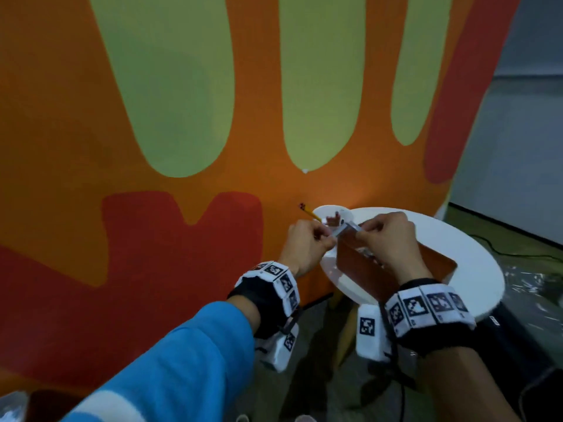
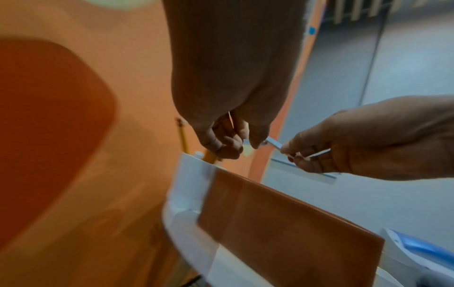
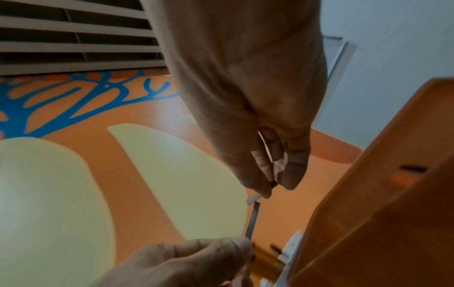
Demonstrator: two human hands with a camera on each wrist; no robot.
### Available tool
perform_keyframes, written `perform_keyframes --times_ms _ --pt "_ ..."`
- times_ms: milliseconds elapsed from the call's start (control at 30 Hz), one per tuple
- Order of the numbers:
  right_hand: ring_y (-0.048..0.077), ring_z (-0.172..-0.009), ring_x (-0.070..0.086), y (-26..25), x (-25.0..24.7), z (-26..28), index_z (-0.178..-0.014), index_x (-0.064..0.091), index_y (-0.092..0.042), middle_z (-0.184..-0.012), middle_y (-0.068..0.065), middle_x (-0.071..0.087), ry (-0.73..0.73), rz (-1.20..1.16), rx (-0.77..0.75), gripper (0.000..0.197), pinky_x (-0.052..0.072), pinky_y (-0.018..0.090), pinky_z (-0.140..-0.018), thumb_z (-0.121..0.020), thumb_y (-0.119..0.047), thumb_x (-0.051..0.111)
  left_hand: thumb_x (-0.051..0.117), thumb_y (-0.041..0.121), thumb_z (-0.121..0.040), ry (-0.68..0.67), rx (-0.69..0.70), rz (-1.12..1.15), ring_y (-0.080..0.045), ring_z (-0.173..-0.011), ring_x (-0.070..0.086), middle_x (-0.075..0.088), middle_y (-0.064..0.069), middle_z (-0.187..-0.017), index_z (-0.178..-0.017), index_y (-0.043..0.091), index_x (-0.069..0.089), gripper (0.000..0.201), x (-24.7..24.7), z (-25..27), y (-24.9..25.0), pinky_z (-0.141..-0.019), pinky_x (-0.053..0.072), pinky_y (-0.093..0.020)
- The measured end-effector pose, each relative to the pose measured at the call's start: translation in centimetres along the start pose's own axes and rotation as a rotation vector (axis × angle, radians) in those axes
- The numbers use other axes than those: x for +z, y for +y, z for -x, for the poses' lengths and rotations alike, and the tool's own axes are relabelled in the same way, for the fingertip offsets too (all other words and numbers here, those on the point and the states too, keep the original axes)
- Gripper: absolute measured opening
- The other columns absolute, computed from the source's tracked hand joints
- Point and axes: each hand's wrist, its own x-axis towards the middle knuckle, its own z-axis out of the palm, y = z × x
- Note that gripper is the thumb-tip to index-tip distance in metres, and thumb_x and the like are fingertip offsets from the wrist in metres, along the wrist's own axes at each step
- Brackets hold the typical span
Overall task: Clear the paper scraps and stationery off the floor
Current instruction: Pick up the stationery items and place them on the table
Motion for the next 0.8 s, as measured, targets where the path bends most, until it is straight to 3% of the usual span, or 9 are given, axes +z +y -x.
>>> perform_keyframes --times_ms 100,267,400,467,567,700,800 --pt "0.027 -0.084 0.066 2.9 -2.0 -1.2 -0.071 0.076 -0.012 -0.081 0.01 0.072 0.081 0.014 0.13 0.012 0.053 0.033 -0.074 -0.077 -0.006 0.068 0.071 0.018 -0.086 -0.066 0.071 -0.051 -0.012 -0.077 0.066 0.073 -0.003 -0.082 -0.085 0.012 0.077 0.008 3.7 -1.7 2.2 -0.072 0.052 -0.026" --pt "0.025 -0.079 0.061 5.6 -1.8 -2.2 -0.077 0.073 -0.01 -0.09 0.014 0.068 0.044 0.032 0.24 0.014 0.041 0.025 -0.065 -0.079 -0.003 0.061 0.069 0.009 -0.083 -0.108 0.051 -0.135 -0.02 -0.095 0.066 0.074 -0.006 -0.097 -0.104 0.011 0.076 0.022 6.9 -3.6 2.7 -0.09 0.055 -0.035" --pt "0.024 -0.081 0.061 6.7 -1.7 -2.5 -0.084 0.069 -0.013 -0.093 0.011 0.065 -0.03 0.077 0.304 0.011 0.038 0.024 -0.054 -0.074 -0.007 0.069 0.069 0.007 -0.085 -0.105 0.084 -0.147 -0.015 -0.097 0.066 0.073 -0.006 -0.106 -0.113 0.009 0.074 0.029 6.4 -3.2 2.1 -0.088 0.052 -0.024" --pt "0.018 -0.08 0.061 6.2 -1.9 -2.4 -0.091 0.069 -0.015 -0.098 0.009 0.065 -0.053 0.046 0.27 0.015 0.04 0.023 -0.055 -0.077 -0.013 0.075 0.069 0.01 -0.087 -0.107 0.098 -0.141 -0.012 -0.097 0.066 0.073 -0.003 -0.108 -0.111 0.01 0.074 0.025 5.3 -2.7 1.6 -0.085 0.05 -0.021" --pt "0.017 -0.085 0.064 4.2 -1.7 -1.9 -0.096 0.073 -0.014 -0.094 0.006 0.069 -0.089 -0.032 0.141 0.017 0.045 0.025 -0.07 -0.08 -0.018 0.078 0.07 0.015 -0.088 -0.083 0.086 -0.099 -0.01 -0.086 0.068 0.074 0.002 -0.099 -0.101 0.015 0.076 0.015 2.9 -1.6 0.8 -0.081 0.059 -0.031" --pt "0.009 -0.08 0.066 0.6 -0.2 -0.4 -0.095 0.075 -0.017 -0.086 0.0 0.072 -0.176 -0.138 -0.005 0.015 0.047 0.02 -0.065 -0.081 -0.018 0.077 0.07 0.018 -0.09 -0.073 0.066 -0.083 -0.006 -0.07 0.067 0.073 0.007 -0.081 -0.093 0.017 0.077 0.008 -1.4 0.7 -0.5 -0.071 0.06 -0.033" --pt "0.011 -0.081 0.067 -2.3 2.2 1.0 -0.097 0.074 -0.017 -0.086 0.0 0.071 -0.313 -0.193 -0.089 0.015 0.054 0.024 -0.069 -0.083 -0.017 0.076 0.069 0.022 -0.093 -0.072 0.024 -0.073 -0.014 -0.066 0.07 0.073 0.003 -0.075 -0.093 0.017 0.076 0.008 -5.2 2.5 -2.2 -0.061 0.061 -0.035"
